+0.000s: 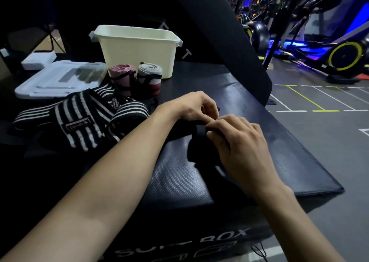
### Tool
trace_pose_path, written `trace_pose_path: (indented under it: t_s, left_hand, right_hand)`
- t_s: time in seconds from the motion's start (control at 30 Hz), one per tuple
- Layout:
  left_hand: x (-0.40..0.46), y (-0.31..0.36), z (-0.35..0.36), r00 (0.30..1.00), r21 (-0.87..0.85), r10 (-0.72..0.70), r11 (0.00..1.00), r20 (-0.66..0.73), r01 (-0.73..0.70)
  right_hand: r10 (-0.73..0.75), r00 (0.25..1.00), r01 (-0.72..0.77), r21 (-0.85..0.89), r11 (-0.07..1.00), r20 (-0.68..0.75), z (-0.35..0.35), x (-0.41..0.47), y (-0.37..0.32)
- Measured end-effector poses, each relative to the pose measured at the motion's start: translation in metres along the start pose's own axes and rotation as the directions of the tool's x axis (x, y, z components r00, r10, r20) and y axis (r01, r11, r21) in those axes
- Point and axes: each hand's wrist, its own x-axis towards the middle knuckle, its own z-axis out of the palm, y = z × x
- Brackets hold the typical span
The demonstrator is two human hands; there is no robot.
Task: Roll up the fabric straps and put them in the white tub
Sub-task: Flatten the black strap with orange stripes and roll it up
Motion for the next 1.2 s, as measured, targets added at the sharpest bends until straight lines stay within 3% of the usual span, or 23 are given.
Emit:
trace_pose_path:
  t_s: [0.13,0.23,0.53,0.73,0.93,1.07,1.2]
  left_hand:
    - [0.004,-0.007,-0.001,0.998,0.128,-0.024,0.991,-0.057,0.031]
    - [0.004,-0.009,-0.002,0.983,0.193,-0.117,0.971,-0.142,0.143]
    - [0.007,-0.015,-0.005,0.969,0.155,-0.147,0.972,-0.201,0.179]
    - [0.000,-0.007,-0.006,0.996,-0.027,-0.072,0.997,0.057,0.074]
    - [-0.002,-0.003,-0.001,0.981,-0.074,-0.173,0.981,0.084,0.179]
    - [-0.017,0.005,0.007,0.977,-0.104,-0.214,0.972,-0.017,0.211]
    - [-0.048,0.007,0.013,0.927,-0.182,-0.227,0.967,-0.298,0.179]
  right_hand:
    - [-0.010,0.980,0.010,0.001,1.000,0.197,-0.004,-0.001,0.010]
    - [-0.007,0.953,0.011,-0.011,1.000,0.304,-0.003,-0.001,0.014]
    - [-0.033,0.958,0.056,-0.072,0.996,0.285,-0.003,0.002,0.013]
    - [-0.090,0.878,0.073,0.056,0.996,0.470,-0.040,0.002,-0.004]
    - [-0.064,0.868,0.049,0.043,0.998,0.493,-0.039,-0.006,-0.015]
    - [-0.050,0.877,0.029,0.051,0.998,0.477,-0.033,-0.020,-0.019]
    - [-0.038,0.907,0.028,0.030,0.999,0.419,-0.029,-0.030,-0.022]
